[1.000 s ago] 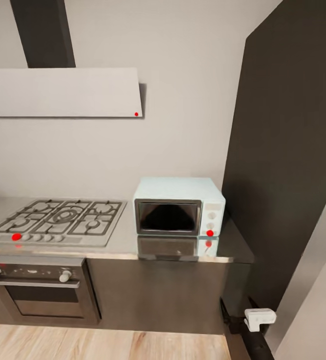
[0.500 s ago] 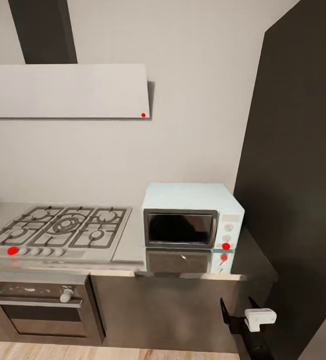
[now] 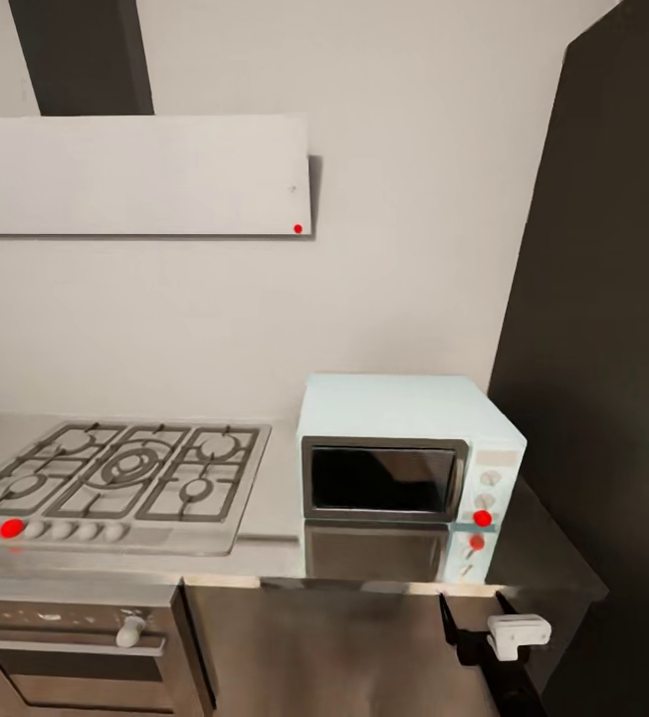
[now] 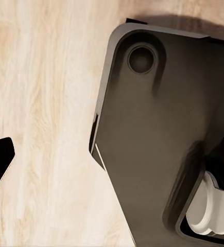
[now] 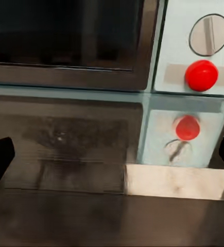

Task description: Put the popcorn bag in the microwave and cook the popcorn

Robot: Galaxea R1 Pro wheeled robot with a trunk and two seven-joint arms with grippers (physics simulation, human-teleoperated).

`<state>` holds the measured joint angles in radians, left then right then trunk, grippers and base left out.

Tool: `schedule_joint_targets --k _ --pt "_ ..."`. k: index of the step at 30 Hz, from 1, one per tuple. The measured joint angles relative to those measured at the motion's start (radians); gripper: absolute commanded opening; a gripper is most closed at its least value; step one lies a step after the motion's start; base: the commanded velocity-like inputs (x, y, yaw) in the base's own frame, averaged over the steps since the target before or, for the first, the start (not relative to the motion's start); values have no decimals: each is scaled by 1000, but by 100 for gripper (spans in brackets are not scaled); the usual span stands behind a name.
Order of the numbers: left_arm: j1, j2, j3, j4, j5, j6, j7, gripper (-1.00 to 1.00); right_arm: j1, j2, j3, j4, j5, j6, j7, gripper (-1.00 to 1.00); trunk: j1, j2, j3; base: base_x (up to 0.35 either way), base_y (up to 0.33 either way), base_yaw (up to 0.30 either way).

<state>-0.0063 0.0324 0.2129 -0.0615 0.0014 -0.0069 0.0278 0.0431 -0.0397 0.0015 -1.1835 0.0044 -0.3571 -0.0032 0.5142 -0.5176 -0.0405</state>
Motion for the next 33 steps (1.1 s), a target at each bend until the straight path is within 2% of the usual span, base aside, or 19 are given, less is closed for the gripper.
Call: schedule_joint_targets --k 5,10,18,27,33 --pt "0 0 -1 0 0 0 0 100 0 0 -2 0 -1 -1 -7 100 0 0 0 143 29 0" --pt "0 0 -2 0 0 0 0 100 0 0 -4 0 -3 -3 -60 100 0 0 0 11 2 0" --pt "0 0 0 0 0 0 0 100 0 -9 -4 0 -3 -4 -65 100 0 0 0 35 0 0" --pt "0 0 -2 0 0 1 -2 100 -1 -67 -5 -1 -4 -4 -62 100 0 0 0 210 0 0" --pt "0 0 -3 0 0 1 -2 100 -1 -78 -6 -10 -6 -3 -62 100 0 0 0 104 0 0"
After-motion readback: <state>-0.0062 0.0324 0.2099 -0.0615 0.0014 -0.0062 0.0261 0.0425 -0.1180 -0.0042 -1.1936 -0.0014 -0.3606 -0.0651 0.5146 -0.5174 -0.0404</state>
